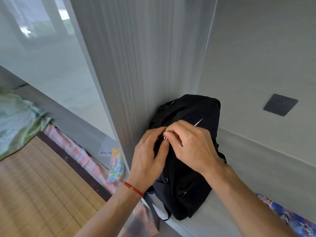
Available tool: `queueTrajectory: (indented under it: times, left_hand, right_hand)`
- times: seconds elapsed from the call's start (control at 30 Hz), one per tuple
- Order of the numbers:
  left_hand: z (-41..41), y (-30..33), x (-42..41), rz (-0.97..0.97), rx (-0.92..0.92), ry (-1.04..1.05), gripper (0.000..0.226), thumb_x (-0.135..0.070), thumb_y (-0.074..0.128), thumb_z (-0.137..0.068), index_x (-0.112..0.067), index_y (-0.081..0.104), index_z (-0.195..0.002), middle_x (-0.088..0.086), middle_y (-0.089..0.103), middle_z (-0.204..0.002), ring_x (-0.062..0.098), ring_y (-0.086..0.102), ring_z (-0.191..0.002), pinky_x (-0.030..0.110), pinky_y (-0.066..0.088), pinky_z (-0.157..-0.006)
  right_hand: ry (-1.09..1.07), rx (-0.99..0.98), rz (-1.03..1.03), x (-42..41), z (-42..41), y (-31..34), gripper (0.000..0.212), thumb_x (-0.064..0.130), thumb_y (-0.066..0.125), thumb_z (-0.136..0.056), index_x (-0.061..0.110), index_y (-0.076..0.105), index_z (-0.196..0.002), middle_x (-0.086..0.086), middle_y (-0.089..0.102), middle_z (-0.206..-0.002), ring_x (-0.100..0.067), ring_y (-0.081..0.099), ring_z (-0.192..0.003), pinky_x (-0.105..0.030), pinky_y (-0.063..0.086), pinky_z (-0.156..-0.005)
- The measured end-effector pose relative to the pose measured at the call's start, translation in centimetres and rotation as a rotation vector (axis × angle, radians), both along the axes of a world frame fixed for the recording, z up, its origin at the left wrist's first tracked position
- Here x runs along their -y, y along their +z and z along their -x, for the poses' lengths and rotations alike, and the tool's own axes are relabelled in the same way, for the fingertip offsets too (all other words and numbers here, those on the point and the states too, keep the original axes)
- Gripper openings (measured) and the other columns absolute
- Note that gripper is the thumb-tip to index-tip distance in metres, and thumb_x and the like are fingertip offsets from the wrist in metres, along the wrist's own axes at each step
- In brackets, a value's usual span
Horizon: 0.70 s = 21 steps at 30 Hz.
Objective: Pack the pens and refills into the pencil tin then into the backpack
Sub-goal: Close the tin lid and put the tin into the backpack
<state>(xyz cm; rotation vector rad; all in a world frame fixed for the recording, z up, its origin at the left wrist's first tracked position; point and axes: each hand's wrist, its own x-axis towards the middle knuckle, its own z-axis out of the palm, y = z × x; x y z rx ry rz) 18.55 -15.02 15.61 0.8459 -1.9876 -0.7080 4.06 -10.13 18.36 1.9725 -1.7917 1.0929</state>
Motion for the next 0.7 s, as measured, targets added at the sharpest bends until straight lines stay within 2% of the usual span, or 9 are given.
queueTrajectory:
  times: [0.07, 0.13, 0.3, 0.4, 0.43, 0.57, 0.7]
  left_hand:
    - [0.7, 0.6, 0.4, 0.009, -0.006, -0.018, 0.034, -0.016, 0.062, -0.094, -0.025, 0.062, -0.126, -0.013, 0.066, -0.115, -0.001, 0.06, -0.103, 0.01, 0.044, -0.088]
    - [1.4, 1.4, 0.8, -0.017, -0.04, -0.012, 0.029, -0.022, 0.061, -0.096, -0.025, 0.065, -0.125, -0.012, 0.068, -0.111, 0.001, 0.063, -0.099, 0.014, 0.049, -0.085]
    - [2.7, 3.4, 2.3, -0.114, -0.024, -0.056, 0.021, -0.031, 0.069, -0.091, -0.039, 0.072, -0.11, -0.014, 0.072, -0.093, 0.004, 0.068, -0.086, 0.027, 0.056, -0.079]
    - [2.8, 3.6, 2.9, -0.2, -0.016, -0.059, 0.02, -0.029, 0.073, -0.085, -0.045, 0.073, -0.098, -0.015, 0.074, -0.084, 0.005, 0.069, -0.077, 0.034, 0.059, -0.079]
    - [2.6, 3.6, 3.0, -0.204, -0.001, -0.058, 0.018, -0.03, 0.073, -0.084, -0.045, 0.073, -0.095, -0.015, 0.074, -0.081, 0.006, 0.069, -0.075, 0.032, 0.059, -0.076]
    - [1.2, 3.7, 3.5, -0.141, 0.112, -0.036, 0.013, -0.033, 0.071, -0.083, -0.045, 0.07, -0.09, -0.021, 0.071, -0.079, 0.001, 0.065, -0.069, 0.009, 0.048, -0.064]
    - [3.7, 5.7, 3.5, -0.096, 0.165, -0.022, 0.017, -0.03, 0.071, -0.083, -0.037, 0.071, -0.098, -0.016, 0.069, -0.079, 0.005, 0.061, -0.067, 0.013, 0.049, -0.067]
  right_hand:
    - [-0.013, 0.024, 0.01, 0.6, 0.9, 0.8, 0.014, 0.027, 0.064, -0.098, 0.019, 0.072, -0.089, 0.009, 0.069, -0.082, -0.008, 0.063, -0.064, -0.033, 0.053, -0.053]
    - [-0.013, 0.075, 0.002, 1.0, 1.6, 1.5, 0.012, 0.03, 0.066, -0.096, 0.022, 0.072, -0.088, 0.012, 0.067, -0.079, -0.005, 0.059, -0.063, -0.034, 0.053, -0.054]
    - [-0.02, 0.233, 0.003, 1.8, 3.4, 2.9, 0.013, 0.033, 0.065, -0.091, 0.024, 0.069, -0.082, 0.012, 0.066, -0.07, -0.007, 0.062, -0.063, -0.037, 0.054, -0.058]
    - [-0.121, 0.343, 0.018, 2.4, 5.6, 3.3, 0.015, 0.035, 0.066, -0.087, 0.025, 0.07, -0.076, 0.013, 0.066, -0.064, -0.005, 0.061, -0.06, -0.032, 0.054, -0.061]
    - [-0.155, 0.39, 0.011, 2.6, 6.6, 3.3, 0.015, 0.035, 0.067, -0.087, 0.025, 0.071, -0.075, 0.013, 0.067, -0.063, -0.005, 0.061, -0.059, -0.028, 0.054, -0.061]
    - [-0.256, 0.568, -0.005, 2.4, 10.9, 3.1, 0.018, 0.03, 0.069, -0.088, 0.029, 0.068, -0.07, 0.01, 0.068, -0.063, -0.001, 0.06, -0.058, -0.009, 0.044, -0.055]
    - [-0.199, 0.68, -0.029, 1.9, 12.6, 3.0, 0.019, 0.029, 0.07, -0.087, 0.026, 0.069, -0.068, 0.008, 0.068, -0.062, -0.002, 0.058, -0.052, -0.008, 0.043, -0.052]
